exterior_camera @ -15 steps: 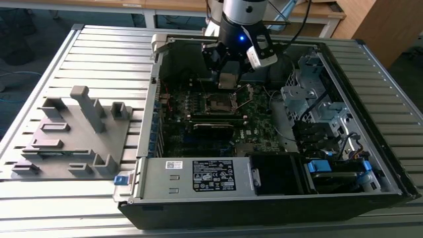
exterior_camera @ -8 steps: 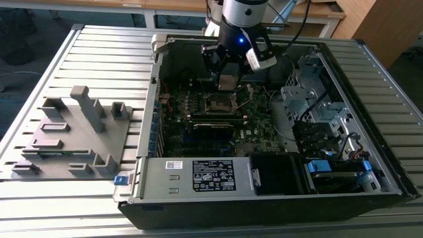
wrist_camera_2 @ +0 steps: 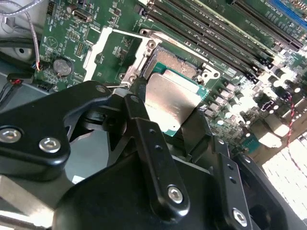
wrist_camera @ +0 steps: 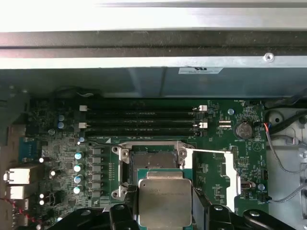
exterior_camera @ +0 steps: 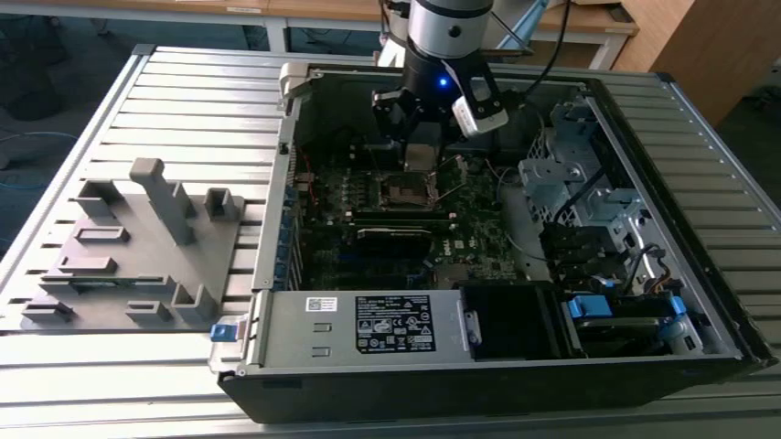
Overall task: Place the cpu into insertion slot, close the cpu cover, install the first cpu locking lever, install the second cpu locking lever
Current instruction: 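Place the cpu into insertion slot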
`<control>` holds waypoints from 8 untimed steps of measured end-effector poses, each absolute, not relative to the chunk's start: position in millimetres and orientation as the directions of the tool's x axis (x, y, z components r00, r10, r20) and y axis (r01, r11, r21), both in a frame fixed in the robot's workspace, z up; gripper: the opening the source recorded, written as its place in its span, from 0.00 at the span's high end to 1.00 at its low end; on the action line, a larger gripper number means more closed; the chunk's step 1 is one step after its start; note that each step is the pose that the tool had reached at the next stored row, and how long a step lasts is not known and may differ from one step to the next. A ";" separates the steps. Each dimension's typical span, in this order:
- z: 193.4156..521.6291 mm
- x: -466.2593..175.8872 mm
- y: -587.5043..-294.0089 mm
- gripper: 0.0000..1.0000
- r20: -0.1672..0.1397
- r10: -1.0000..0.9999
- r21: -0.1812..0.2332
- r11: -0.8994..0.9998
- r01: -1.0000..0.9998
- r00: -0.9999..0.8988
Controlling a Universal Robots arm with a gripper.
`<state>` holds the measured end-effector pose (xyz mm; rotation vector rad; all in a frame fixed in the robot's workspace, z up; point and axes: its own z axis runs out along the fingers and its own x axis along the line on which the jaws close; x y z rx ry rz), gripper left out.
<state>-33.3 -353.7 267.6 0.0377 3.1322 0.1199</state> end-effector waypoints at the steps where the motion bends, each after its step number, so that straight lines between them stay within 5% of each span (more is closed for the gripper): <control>1: 267.5 -33.2 -353.7 0.46 -0.006 0.024 0.076 0.997 0.024 -1.000; 8: 262.9 -33.4 -353.7 0.46 -0.021 0.024 0.077 0.997 0.023 -0.999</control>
